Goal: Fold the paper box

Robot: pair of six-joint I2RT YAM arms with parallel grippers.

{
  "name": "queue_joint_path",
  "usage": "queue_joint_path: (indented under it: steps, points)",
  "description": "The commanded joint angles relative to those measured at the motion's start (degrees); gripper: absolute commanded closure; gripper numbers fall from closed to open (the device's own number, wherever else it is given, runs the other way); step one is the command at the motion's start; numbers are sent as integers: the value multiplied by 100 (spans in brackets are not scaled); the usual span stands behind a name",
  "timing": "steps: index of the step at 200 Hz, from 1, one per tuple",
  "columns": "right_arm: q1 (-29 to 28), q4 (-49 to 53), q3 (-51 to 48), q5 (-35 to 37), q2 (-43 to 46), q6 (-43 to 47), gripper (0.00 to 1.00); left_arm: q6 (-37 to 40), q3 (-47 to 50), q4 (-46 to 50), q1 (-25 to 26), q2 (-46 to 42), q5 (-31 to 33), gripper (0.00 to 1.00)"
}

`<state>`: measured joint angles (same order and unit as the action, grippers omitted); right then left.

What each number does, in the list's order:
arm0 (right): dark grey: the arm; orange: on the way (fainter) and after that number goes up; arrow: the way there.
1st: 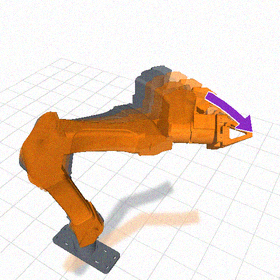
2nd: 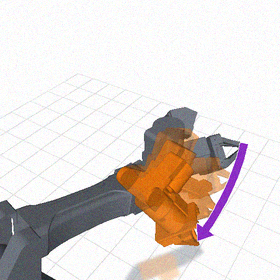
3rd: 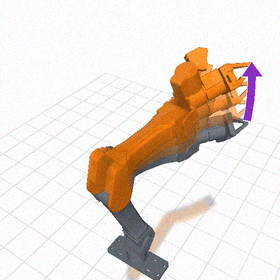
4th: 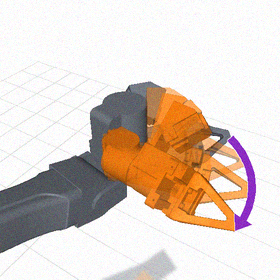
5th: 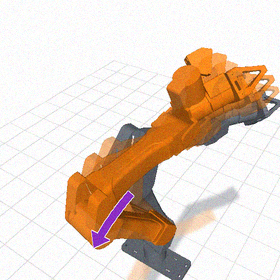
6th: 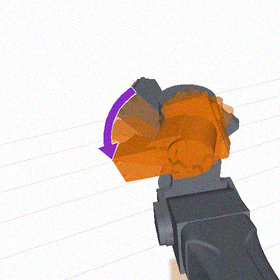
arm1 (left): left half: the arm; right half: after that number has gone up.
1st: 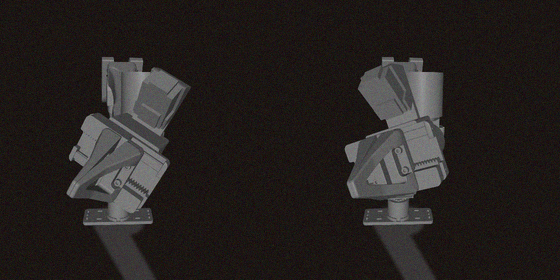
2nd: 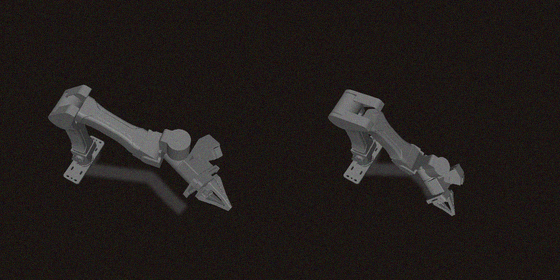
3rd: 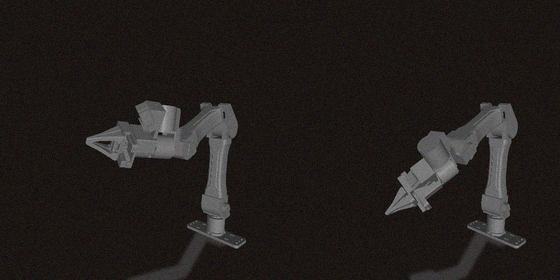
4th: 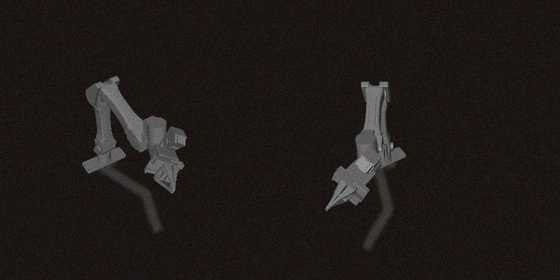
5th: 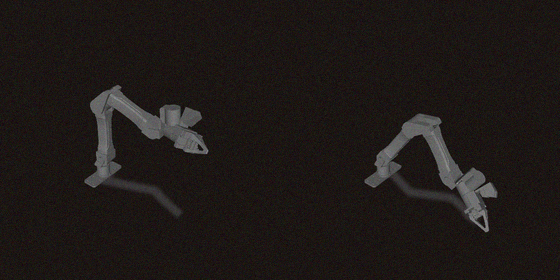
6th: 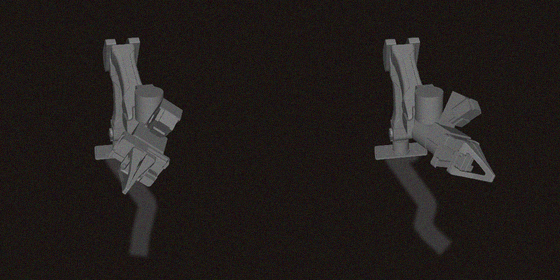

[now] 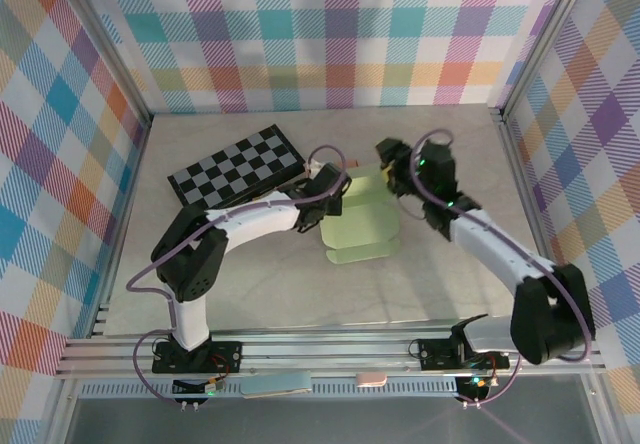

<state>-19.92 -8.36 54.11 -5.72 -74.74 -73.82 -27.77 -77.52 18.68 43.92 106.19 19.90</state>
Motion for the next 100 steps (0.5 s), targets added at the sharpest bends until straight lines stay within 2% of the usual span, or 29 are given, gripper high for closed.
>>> queue_joint_path:
  steps: [1, 18, 36, 70, 100]
  points:
    - [341, 2600, 1047, -280, 107, 1435, 33, -130, -473, 1405, -257, -402, -404, 100]
    - [575, 3745, 1926, -562, -254, 1850, 33, -100, -667, 1783, -386, -510, -659, 100]
    - [629, 4415, 2704, -879, -715, 2204, 35, -43, -902, 2140, -501, -543, -888, 100]
    - [584, 4637, 3319, -1404, -1275, 2061, 41, -58, -1382, 2688, -603, -442, -1069, 100]
    - [380, 4634, 3530, -1347, -1500, 1930, 42, -75, -1736, 2991, -656, -288, -1172, 100]
